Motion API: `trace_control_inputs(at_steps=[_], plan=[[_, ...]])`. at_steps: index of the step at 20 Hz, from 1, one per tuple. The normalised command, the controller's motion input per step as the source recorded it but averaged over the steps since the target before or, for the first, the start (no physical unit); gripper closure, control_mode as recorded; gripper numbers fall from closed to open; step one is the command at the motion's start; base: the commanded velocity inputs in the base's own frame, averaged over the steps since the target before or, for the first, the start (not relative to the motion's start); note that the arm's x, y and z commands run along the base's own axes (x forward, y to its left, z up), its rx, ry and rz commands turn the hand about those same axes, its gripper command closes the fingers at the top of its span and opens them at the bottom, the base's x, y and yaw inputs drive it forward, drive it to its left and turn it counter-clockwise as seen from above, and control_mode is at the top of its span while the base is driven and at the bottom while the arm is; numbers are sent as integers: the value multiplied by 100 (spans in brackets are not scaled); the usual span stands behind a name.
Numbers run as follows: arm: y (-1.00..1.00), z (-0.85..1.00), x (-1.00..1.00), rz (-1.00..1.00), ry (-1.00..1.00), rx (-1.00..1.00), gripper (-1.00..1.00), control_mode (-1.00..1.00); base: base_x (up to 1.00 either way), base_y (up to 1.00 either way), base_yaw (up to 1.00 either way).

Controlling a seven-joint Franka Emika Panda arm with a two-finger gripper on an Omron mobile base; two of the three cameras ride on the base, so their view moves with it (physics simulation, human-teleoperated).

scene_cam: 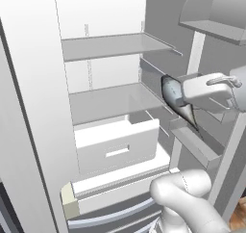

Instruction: Gather the squash and lime from the fridge and place them on a tray on the dining counter. Then gather the fish and steak from the fridge and place them on the other tray.

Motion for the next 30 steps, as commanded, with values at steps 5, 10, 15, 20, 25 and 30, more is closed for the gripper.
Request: trace_control_inputs(at_steps=[5,10,15,20,25,30], plan=[[-11,2,-30,4,-2,0,100,-100,0,0,0],[0,0,-1,0,0,0,100,-100,0,0,0],[-7,-1,-25,0,-1,0,100,100,-32,-7,0],[0,0,0,0,0,0,100,100,-87,-10,0],[0,0,0,0,0,0,100,100,-88,0,0],[0,0,0,0,0,0,100,100,-86,9,2]])
